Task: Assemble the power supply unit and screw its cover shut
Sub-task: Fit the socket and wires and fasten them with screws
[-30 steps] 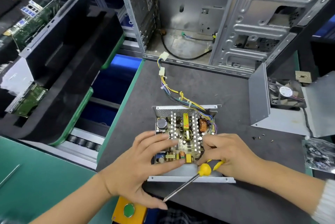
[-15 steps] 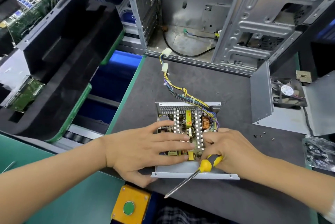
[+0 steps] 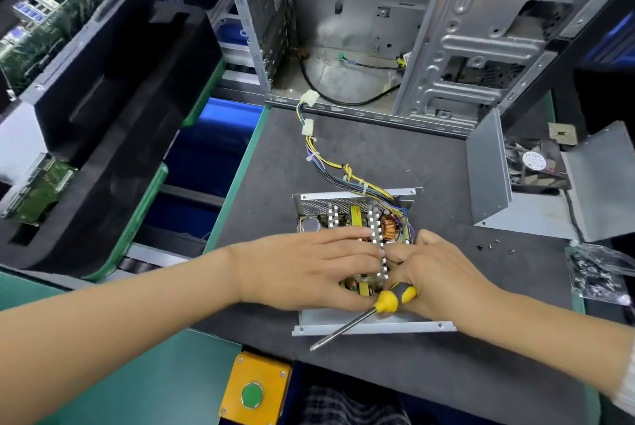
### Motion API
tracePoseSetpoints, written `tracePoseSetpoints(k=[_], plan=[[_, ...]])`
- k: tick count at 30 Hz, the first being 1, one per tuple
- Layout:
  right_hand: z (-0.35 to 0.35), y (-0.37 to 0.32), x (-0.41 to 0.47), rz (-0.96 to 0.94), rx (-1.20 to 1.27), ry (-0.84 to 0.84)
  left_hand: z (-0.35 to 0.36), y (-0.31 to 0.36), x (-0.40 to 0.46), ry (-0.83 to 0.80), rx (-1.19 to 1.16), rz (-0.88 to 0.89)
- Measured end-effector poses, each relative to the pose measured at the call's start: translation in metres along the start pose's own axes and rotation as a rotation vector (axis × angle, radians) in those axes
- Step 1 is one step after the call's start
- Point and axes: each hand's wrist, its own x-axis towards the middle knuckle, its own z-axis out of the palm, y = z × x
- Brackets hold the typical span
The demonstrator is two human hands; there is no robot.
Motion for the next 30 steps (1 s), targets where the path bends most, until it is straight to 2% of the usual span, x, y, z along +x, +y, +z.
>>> tracePoseSetpoints(k=[5, 11, 16, 23, 30], plan=[[-0.005, -0.002, 0.001, 0.007, -0.008, -0.006, 0.021, 0.019, -0.010, 0.043, -0.016, -0.105], [-0.003, -0.002, 0.000, 0.017, 0.030, -0.023, 0.027, 0.024, -0.013, 0.086, 0.082, -0.084], [-0.002, 0.000, -0.001, -0.009, 0.101, -0.060, 0.030, 0.025, -0.013, 0.055, 0.126, -0.091], [-0.002, 0.002, 0.000, -0.003, 0.019, -0.140, 0.031, 0.025, -0.014, 0.008, 0.155, -0.093], [-0.001, 0.001, 0.002, 0.131, 0.031, -0.203, 0.033, 0.024, -0.012, -0.034, 0.267, -0.086]])
